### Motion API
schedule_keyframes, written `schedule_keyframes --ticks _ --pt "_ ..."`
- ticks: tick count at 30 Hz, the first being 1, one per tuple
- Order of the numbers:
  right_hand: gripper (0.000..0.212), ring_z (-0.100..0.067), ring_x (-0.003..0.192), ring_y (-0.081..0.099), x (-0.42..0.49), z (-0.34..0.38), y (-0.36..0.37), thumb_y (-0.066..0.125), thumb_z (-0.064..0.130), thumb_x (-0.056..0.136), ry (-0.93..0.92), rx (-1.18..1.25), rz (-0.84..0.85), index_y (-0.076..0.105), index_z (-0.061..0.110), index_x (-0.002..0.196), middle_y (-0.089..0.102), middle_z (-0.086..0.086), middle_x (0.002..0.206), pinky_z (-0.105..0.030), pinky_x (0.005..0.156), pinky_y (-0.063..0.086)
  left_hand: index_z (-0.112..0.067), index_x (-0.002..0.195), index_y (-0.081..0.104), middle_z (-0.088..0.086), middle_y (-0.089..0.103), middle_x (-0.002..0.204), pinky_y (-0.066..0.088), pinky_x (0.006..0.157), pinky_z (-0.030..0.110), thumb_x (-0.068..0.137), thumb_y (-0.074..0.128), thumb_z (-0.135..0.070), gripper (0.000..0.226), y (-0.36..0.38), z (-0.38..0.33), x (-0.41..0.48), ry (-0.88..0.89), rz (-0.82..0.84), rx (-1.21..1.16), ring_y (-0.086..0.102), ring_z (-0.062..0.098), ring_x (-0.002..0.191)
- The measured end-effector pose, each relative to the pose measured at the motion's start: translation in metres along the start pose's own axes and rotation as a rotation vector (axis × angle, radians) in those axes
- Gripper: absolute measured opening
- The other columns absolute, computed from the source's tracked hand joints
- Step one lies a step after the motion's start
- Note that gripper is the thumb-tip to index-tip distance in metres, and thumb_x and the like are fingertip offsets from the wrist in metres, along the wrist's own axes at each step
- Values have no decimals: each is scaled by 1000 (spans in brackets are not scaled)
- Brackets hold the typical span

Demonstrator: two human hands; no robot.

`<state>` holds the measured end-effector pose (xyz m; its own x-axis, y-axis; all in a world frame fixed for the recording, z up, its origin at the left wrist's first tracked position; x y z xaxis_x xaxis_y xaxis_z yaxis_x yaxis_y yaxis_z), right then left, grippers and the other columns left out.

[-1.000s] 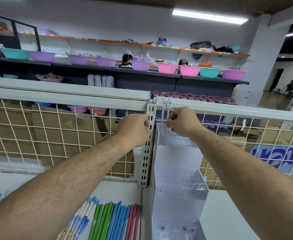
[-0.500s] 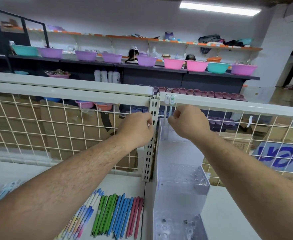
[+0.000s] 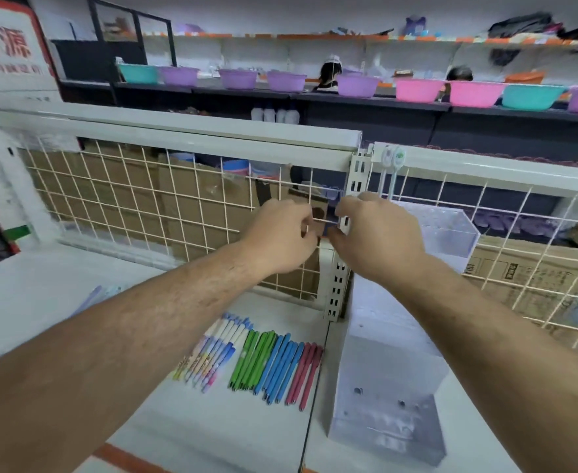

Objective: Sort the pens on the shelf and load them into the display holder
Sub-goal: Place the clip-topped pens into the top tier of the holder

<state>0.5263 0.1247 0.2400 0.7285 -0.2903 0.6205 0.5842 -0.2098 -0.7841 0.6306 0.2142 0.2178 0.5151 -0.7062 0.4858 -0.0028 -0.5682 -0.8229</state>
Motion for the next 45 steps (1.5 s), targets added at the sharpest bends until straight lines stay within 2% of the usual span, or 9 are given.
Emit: schedule_keyframes --ticks 4,9,14,18,25,28,35,39,45 --pt "25 -30 81 61 -2 29 11 63 39 87 -34 16 45 63 18 100 59 -3 91 -32 59 42 -22 99 70 -1 68 99 50 82 38 87 61 -31 18 -11 17 -16 -11 -18 11 59 25 97" --pt "34 -28 89 65 -12 73 45 64 45 87 -30 33 180 61 21 112 63 -2 98 -34 66 50 -24 103 67 -4 66 101 50 85 40 86 60 -34 21 -8 61 -46 -17 48 2 57 22 99" --pt "36 -27 96 66 -32 129 101 62 43 89 33 79 297 59 24 119 63 -1 106 -34 70 51 -23 101 65 -4 65 100 47 84 37 87 57 -34 19 5 132 -88 -3 109 23 54 21 101" --pt "41 -27 105 64 -42 187 150 58 47 91 99 54 397 58 26 127 63 -1 117 -34 73 48 -23 110 66 -3 67 112 46 92 36 86 58 -35 28 12 198 -114 -5 196 19 54 23 110" --pt "36 -25 101 63 -46 264 200 55 41 95 169 80 451 58 25 126 63 1 118 -30 72 43 -23 116 63 -2 64 116 39 91 35 89 56 -36 30 4 290 -143 -12 259 27 51 23 112" --pt "30 -26 96 63 -44 296 217 55 40 94 163 90 465 60 22 119 62 -1 111 -31 70 43 -23 113 63 -2 64 112 39 90 34 90 54 -35 28 -4 324 -152 -39 265 15 51 23 111" --pt "32 -27 98 63 -32 351 251 54 39 93 102 164 535 61 22 120 61 -1 112 -33 74 51 -21 86 58 0 62 91 36 69 30 88 56 -26 6 -16 402 -177 -196 249 52 56 25 93" --pt "28 -27 94 62 -20 365 264 52 35 95 65 155 550 62 21 116 62 -2 110 -32 70 49 -16 103 63 7 65 104 48 76 33 92 51 -26 18 -13 448 -190 -326 287 109 61 30 101" --pt "25 -27 89 61 -9 381 282 51 35 95 53 171 553 63 19 110 62 -2 105 -30 67 40 -13 121 57 7 64 108 46 75 32 95 55 -45 42 1 489 -194 -456 356 97 61 27 99"
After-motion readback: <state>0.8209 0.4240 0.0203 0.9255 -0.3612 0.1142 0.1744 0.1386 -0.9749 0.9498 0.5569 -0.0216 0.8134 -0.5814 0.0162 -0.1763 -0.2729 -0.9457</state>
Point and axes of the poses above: each hand's wrist, its own x-axis towards the middle knuckle, its own y-axis out of the palm, z = x × y, the point moved 7 cm from there along x, towards the middle knuckle
